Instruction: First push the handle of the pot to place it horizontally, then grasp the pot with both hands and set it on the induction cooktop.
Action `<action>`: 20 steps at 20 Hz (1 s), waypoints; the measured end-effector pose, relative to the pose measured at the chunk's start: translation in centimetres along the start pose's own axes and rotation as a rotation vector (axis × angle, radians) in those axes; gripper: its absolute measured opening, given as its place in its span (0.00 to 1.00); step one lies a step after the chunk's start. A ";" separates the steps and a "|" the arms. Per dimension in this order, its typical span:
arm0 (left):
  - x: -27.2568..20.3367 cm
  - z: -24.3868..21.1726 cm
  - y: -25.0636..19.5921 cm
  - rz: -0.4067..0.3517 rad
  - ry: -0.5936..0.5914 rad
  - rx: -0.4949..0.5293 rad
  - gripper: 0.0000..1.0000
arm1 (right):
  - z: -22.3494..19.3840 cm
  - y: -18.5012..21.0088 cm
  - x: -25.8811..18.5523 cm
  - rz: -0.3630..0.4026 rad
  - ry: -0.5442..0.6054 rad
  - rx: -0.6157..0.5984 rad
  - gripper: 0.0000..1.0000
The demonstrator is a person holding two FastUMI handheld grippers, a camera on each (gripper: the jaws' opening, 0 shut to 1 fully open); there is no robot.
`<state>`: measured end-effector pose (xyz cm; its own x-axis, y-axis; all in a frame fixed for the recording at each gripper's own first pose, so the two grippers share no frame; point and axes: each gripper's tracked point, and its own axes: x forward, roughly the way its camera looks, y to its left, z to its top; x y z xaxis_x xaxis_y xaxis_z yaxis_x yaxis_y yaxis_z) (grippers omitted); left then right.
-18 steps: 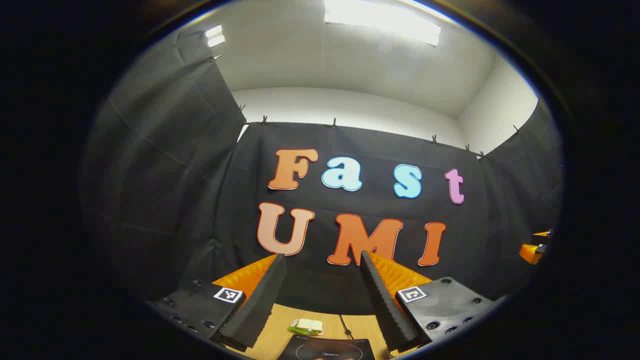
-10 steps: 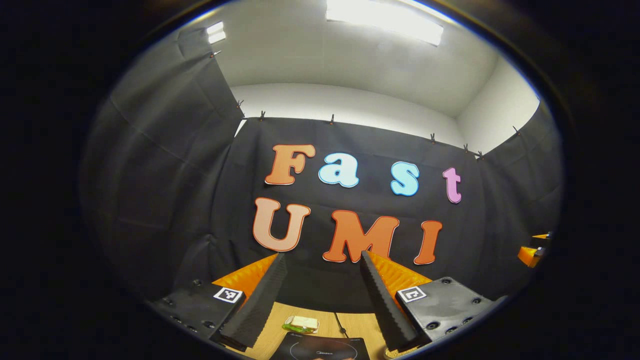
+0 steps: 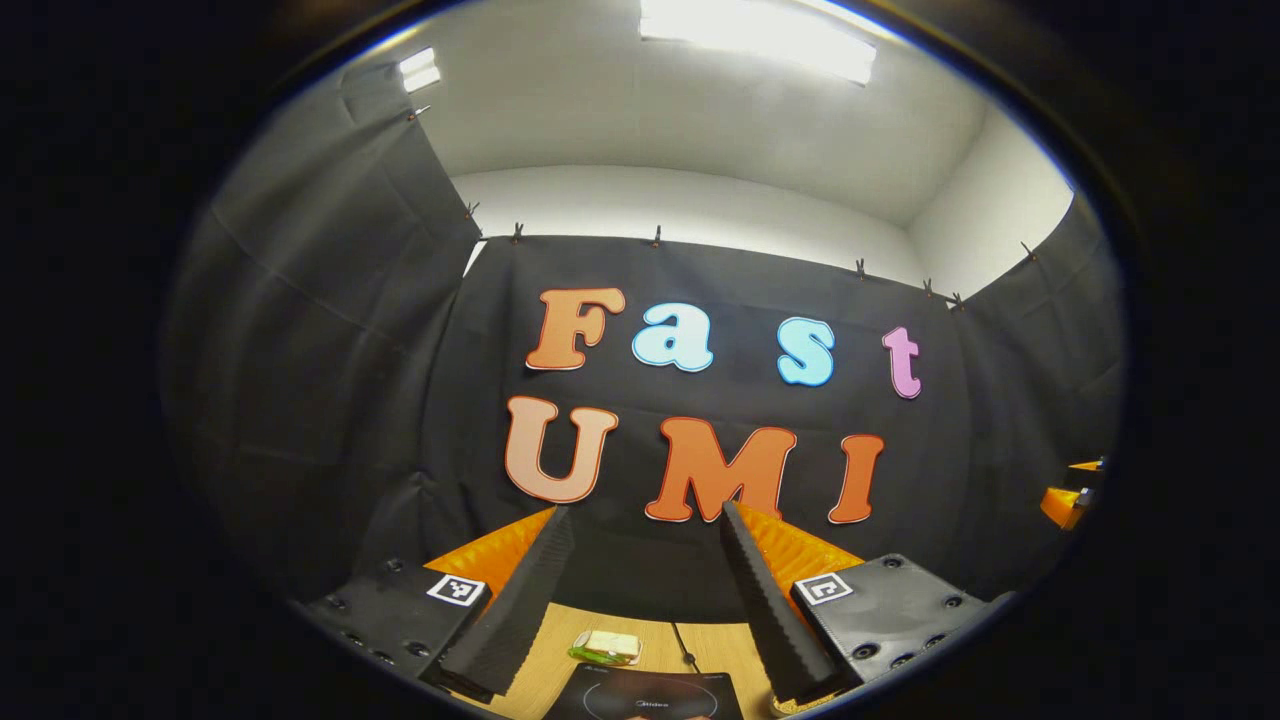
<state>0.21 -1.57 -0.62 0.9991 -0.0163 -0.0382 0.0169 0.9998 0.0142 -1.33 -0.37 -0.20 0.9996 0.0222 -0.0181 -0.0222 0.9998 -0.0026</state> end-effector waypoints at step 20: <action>-0.5 -1.7 -0.7 -0.010 0.004 0.029 0.97 | -9.1 2.9 -0.5 0.118 0.234 0.098 0.95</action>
<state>-0.35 -2.23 -2.27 0.9988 -0.0260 -0.0423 0.0278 0.9987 0.0423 -2.02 2.51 -9.25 0.9586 0.1480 -0.2431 -0.1246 0.9862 0.1092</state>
